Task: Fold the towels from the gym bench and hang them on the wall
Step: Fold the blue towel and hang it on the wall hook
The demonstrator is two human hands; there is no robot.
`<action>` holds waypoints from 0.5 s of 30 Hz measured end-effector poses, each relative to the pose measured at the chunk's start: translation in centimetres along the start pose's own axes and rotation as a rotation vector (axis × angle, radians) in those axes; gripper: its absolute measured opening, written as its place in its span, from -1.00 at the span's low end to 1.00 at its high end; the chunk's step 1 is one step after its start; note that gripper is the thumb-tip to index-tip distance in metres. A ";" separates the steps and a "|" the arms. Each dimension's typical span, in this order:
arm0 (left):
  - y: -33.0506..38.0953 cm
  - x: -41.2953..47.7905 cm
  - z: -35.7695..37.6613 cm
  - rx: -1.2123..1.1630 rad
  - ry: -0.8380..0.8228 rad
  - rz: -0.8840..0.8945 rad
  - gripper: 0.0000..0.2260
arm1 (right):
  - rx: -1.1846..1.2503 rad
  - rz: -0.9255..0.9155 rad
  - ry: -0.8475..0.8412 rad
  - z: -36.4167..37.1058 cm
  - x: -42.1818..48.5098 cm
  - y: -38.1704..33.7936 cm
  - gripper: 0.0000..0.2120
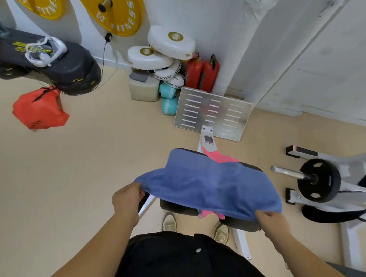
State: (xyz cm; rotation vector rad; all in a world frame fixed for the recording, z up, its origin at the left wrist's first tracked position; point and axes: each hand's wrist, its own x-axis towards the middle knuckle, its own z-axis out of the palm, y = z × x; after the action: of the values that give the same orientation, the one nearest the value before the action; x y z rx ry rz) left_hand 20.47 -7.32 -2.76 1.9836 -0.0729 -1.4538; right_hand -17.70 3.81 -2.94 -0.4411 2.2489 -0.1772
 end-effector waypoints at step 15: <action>4.7 -5.0 7.4 -0.171 -0.510 0.057 -0.75 | 1.078 0.262 -0.011 -2.4 -0.1 -2.8 -0.67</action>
State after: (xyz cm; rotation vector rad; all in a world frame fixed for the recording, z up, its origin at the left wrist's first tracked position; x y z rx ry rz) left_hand 13.71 -12.45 2.79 1.4281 -0.2170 -1.8282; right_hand -18.70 1.20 -0.54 0.4233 1.8351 -1.1494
